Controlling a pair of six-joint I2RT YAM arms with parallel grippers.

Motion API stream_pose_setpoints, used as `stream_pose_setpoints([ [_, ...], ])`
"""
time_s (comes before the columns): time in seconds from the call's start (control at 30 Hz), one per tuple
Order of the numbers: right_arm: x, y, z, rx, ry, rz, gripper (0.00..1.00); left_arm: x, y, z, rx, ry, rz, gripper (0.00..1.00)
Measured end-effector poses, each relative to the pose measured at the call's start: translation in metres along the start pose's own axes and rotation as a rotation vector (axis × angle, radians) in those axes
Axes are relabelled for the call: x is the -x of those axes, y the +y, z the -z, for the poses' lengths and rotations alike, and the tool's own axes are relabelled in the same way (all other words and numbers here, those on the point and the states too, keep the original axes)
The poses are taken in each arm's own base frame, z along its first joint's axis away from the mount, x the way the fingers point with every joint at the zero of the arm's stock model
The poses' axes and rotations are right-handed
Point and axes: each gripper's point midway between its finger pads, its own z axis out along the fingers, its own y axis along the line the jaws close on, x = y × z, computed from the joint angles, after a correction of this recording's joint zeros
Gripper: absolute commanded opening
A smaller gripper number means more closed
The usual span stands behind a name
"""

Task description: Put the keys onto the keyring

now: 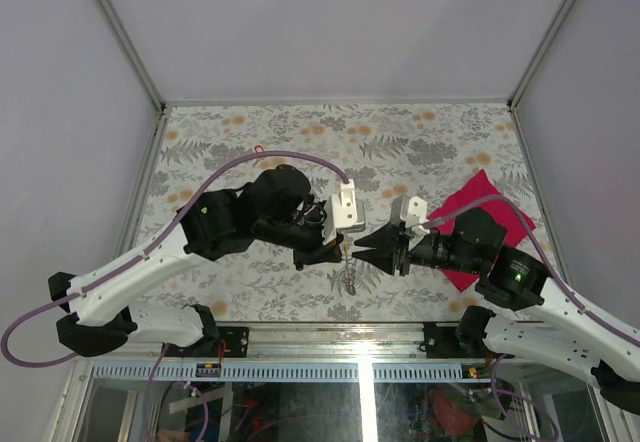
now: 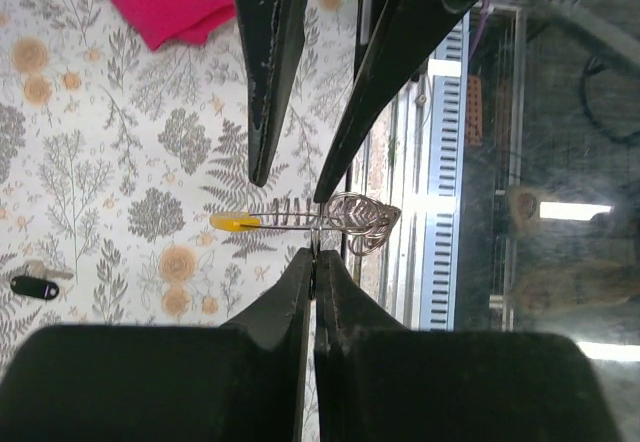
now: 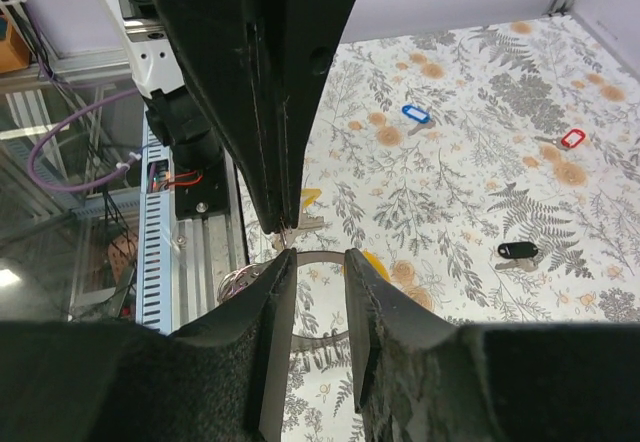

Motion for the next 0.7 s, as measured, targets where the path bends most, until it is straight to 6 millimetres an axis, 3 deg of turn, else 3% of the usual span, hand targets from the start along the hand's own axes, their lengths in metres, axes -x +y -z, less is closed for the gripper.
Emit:
stream_pose_setpoints([
  [0.3, -0.009, 0.005, -0.008, 0.047, 0.031, -0.005, 0.31, -0.011, 0.0, 0.0, 0.039, 0.077, -0.005, 0.0],
  [0.7, -0.003, 0.013, -0.004, 0.084, -0.007, 0.009, 0.31, -0.014, 0.003, -0.003, 0.06, 0.095, -0.011, 0.0],
])
